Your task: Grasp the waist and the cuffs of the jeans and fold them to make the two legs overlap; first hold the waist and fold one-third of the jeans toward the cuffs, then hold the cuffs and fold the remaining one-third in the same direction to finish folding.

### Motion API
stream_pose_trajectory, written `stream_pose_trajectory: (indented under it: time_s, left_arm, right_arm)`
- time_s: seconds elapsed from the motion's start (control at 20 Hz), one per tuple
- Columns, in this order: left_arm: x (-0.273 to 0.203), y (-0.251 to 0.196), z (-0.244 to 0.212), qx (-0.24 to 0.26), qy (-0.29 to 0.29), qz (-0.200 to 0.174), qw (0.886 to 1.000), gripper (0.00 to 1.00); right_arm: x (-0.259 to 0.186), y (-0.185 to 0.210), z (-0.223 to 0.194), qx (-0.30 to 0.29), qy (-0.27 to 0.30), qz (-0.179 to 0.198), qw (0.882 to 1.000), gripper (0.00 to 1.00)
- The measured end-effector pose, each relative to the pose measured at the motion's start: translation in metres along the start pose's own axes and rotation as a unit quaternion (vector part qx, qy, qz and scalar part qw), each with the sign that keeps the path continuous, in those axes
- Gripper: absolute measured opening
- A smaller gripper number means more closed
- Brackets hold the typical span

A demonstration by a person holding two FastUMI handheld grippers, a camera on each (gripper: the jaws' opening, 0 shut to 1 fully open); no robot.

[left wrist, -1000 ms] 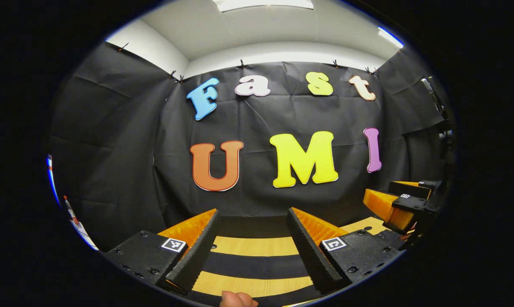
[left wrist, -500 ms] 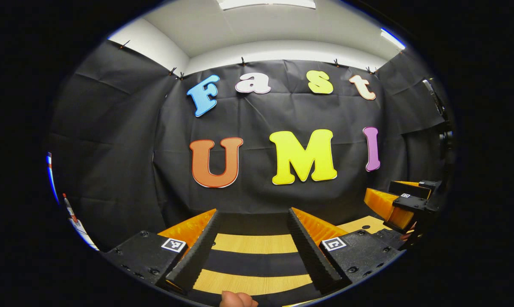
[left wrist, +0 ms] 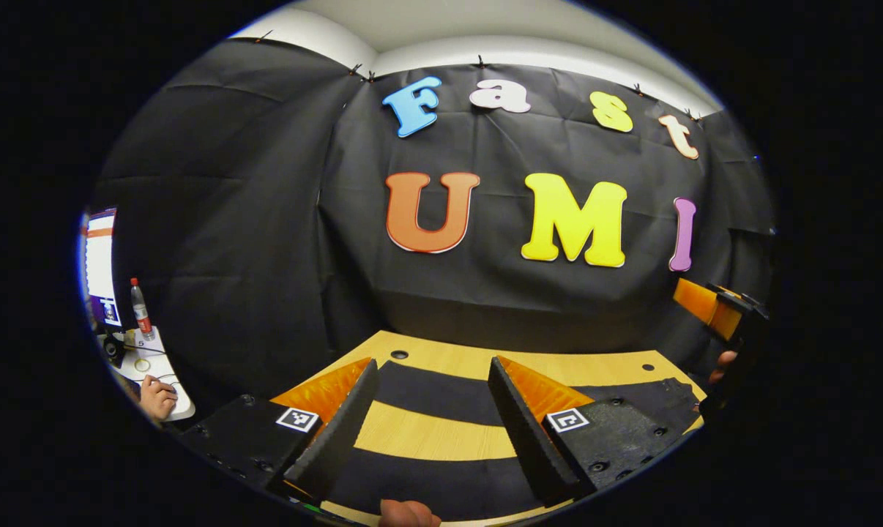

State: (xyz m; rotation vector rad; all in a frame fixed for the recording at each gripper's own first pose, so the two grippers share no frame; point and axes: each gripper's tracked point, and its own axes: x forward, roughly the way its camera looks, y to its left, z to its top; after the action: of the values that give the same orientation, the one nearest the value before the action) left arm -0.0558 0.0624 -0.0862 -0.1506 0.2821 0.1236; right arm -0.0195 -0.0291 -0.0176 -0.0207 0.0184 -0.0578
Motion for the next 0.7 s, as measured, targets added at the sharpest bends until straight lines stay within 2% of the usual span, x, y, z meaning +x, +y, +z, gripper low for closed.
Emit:
stream_pose_trajectory:
  time_s: [0.1,0.15,0.2,0.25,0.35,0.4,0.5,0.6,0.65,0.7]
  left_arm:
    - [-0.006,0.013,-0.01,-0.009,0.014,0.016,1.0,0.97]
    - [-0.008,0.019,-0.013,-0.011,0.018,0.025,0.999,0.97]
    - [-0.011,0.022,-0.015,-0.013,0.02,0.032,0.999,1.0]
    - [-0.014,0.026,-0.015,-0.011,0.022,0.037,0.999,0.97]
    - [-0.016,0.031,-0.02,-0.013,0.027,0.041,0.999,0.97]
    - [-0.018,0.034,-0.027,-0.023,0.038,0.042,0.998,0.97]
    - [-0.027,0.049,-0.059,-0.08,0.094,0.055,0.991,0.97]
    - [-0.034,0.064,-0.103,-0.165,0.168,0.079,0.969,0.97]
    - [-0.039,0.076,-0.13,-0.223,0.204,0.095,0.948,0.98]
    - [-0.043,0.084,-0.15,-0.291,0.238,0.11,0.92,0.88]
  right_arm:
    - [0.003,0.002,0.0,0.0,0.001,0.004,1.0,0.97]
    - [0.004,0.005,0.001,0.001,0.0,0.008,1.0,1.0]
    - [0.004,0.008,0.001,0.001,-0.001,0.012,1.0,0.97]
    - [0.005,0.011,0.001,-0.001,-0.001,0.016,1.0,1.0]
    - [0.005,0.017,0.0,-0.004,0.001,0.023,1.0,0.97]
    - [0.006,0.018,0.0,-0.005,0.001,0.026,1.0,0.97]
    - [0.006,0.02,0.0,-0.012,0.001,0.031,0.999,0.97]
    - [0.006,0.017,-0.003,-0.016,0.004,0.029,0.999,0.98]
    - [0.006,0.015,-0.006,-0.016,0.008,0.028,0.999,0.98]
    - [0.007,0.013,-0.009,-0.017,0.011,0.025,0.999,0.98]
